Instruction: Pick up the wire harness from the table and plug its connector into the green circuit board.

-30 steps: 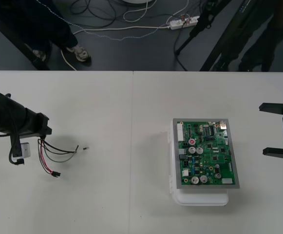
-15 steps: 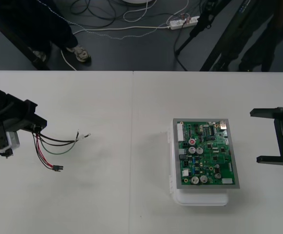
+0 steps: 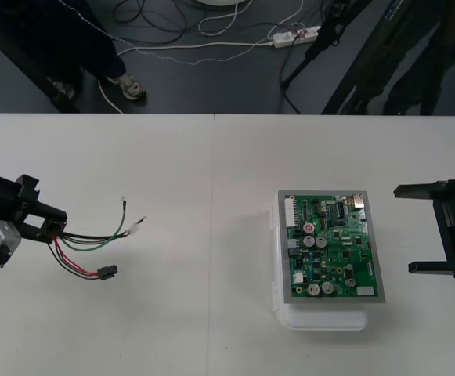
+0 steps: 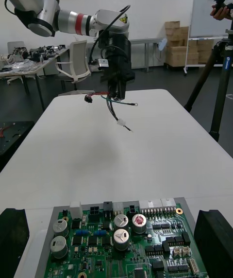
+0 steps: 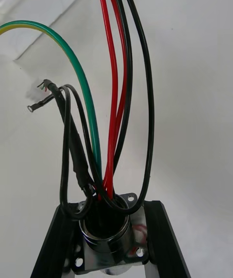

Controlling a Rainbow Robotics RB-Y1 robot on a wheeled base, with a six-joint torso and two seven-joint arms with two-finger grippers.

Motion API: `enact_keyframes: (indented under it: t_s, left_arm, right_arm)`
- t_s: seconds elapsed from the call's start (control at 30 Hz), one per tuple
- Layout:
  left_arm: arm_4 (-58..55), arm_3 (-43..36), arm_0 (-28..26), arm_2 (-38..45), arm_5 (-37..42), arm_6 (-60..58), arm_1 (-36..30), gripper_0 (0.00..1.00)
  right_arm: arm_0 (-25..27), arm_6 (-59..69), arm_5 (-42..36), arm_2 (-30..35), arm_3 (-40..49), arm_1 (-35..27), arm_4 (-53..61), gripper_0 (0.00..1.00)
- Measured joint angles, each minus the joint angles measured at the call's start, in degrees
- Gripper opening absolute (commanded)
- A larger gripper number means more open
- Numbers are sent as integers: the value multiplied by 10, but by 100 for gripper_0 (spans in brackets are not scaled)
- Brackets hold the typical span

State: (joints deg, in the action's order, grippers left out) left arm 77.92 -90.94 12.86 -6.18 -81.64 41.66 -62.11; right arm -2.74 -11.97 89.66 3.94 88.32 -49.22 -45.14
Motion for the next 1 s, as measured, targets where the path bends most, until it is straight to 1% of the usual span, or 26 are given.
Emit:
enact_keyframes:
  t_s: [0.07, 0.2, 0.3, 0.43, 0.57, 0.7, 1.0]
  left_arm:
    - [-1, -9, -16, 25, -15, -25, 22, 0]
    - [-1, -26, -42, 76, -41, -29, 78, 0]
    - [-2, -43, -56, 97, -50, -38, 115, 0]
    - [-13, -63, -68, 101, -55, -96, 160, 0]
    - [-22, -75, -80, 101, -57, -217, 206, 0]
    - [-26, -103, -103, 101, -59, -317, 247, 0]
    - [-37, -229, -175, 101, -60, -360, 310, 0]
  right_arm:
    - [0, 0, 0, 0, 0, 0, 0, 100]
    - [1, 0, 0, 0, 0, -1, 3, 100]
    - [1, 0, 0, 0, 1, -1, 8, 100]
    - [1, 0, 0, 0, 1, -1, 9, 100]
    - [1, 0, 0, 0, 1, -1, 9, 100]
    - [1, 0, 0, -4, 2, -1, 10, 100]
    - [2, 0, 0, -18, 3, -1, 11, 100]
